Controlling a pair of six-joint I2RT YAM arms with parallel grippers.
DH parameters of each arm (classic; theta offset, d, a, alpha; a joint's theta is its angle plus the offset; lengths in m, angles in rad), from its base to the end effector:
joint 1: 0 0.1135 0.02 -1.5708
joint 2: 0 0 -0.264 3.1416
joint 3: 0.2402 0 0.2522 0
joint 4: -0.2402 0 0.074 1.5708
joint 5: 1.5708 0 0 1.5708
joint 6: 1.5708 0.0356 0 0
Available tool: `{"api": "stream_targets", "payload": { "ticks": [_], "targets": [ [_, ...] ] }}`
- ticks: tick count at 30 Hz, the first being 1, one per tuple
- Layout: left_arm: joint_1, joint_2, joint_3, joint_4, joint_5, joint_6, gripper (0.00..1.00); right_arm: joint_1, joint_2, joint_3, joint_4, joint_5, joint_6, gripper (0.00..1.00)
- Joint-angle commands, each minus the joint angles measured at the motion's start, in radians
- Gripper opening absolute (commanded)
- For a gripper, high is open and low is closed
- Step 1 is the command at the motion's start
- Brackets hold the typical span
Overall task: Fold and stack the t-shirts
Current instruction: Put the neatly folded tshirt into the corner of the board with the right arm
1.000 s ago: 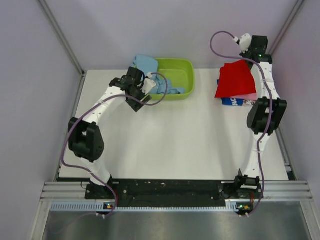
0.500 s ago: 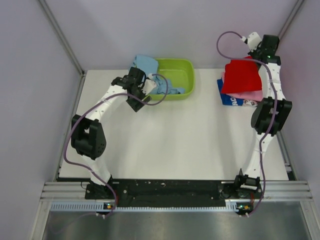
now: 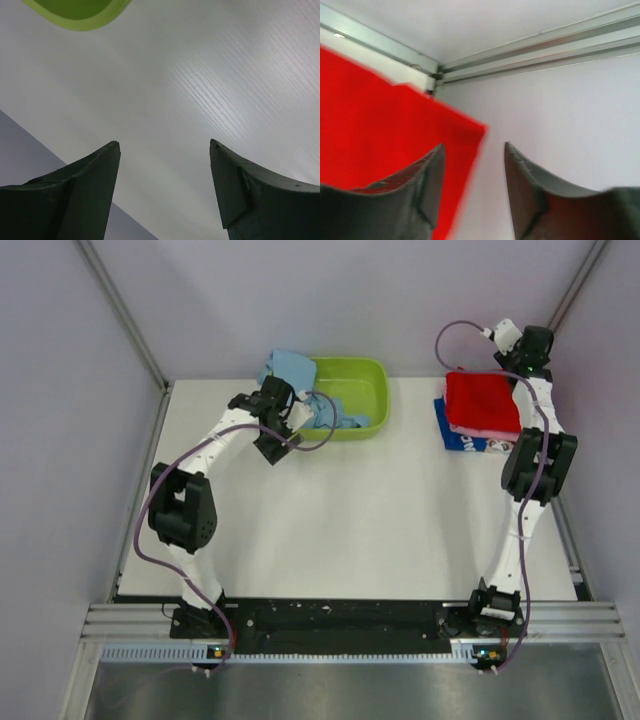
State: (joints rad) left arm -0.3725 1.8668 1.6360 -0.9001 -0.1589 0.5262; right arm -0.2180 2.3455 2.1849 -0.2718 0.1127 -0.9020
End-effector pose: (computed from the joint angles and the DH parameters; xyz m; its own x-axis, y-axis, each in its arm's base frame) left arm 0.3706 -0.1388 0.2696 -0.5798 0.7590 -0.2963 0.6798 0.6511 0.3377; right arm 0.5414 -0.1240 0.2764 -0.5005 -0.6876 -0.5260 -0.1259 0.6589 -0.7416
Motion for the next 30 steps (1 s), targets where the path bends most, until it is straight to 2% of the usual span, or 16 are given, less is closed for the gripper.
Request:
{"api": "stream_targets", "payload": {
  "ticks": [1, 3, 6, 7, 8, 11, 17, 18, 22, 28, 30],
  "targets": [
    [0.006, 0.008, 0.048, -0.008, -0.014, -0.005, 0.76, -0.020, 0.026, 0.038, 0.264, 0.122, 0.014, 0.59],
    [0.006, 0.008, 0.050, -0.014, -0.016, -0.005, 0.76, -0.023, 0.023, 0.073, 0.298, 0.163, 0.055, 0.64],
    [0.006, -0.003, 0.048, -0.017, -0.022, -0.005, 0.76, -0.023, -0.009, 0.128, 0.214, 0.142, 0.170, 0.71],
    [0.007, -0.008, 0.048, -0.016, -0.025, -0.005, 0.76, -0.021, -0.029, 0.142, 0.162, 0.121, 0.225, 0.83],
    [0.006, -0.015, 0.048, -0.014, -0.024, -0.005, 0.76, -0.017, -0.050, 0.144, 0.133, 0.102, 0.265, 0.88],
    [0.006, -0.046, 0.039, -0.014, -0.016, -0.014, 0.76, 0.012, -0.141, 0.089, 0.076, 0.068, 0.345, 0.89],
    [0.007, -0.190, -0.074, 0.013, 0.010, -0.034, 0.77, 0.092, -0.447, -0.253, 0.066, -0.077, 0.518, 0.90],
    [0.009, -0.222, -0.099, 0.020, 0.015, -0.038, 0.77, 0.098, -0.494, -0.330, 0.069, -0.140, 0.556, 0.99],
    [0.050, -0.386, -0.266, 0.084, 0.042, -0.055, 0.77, 0.126, -0.685, -0.601, 0.115, -0.304, 0.750, 0.99],
    [0.181, -0.679, -0.592, 0.382, 0.186, -0.065, 0.81, 0.158, -0.981, -1.084, 0.360, -0.406, 0.929, 0.99],
    [0.214, -0.763, -0.729, 0.521, 0.243, -0.071, 0.88, 0.160, -1.073, -1.242, 0.428, -0.409, 0.974, 0.99]
  ]
}}
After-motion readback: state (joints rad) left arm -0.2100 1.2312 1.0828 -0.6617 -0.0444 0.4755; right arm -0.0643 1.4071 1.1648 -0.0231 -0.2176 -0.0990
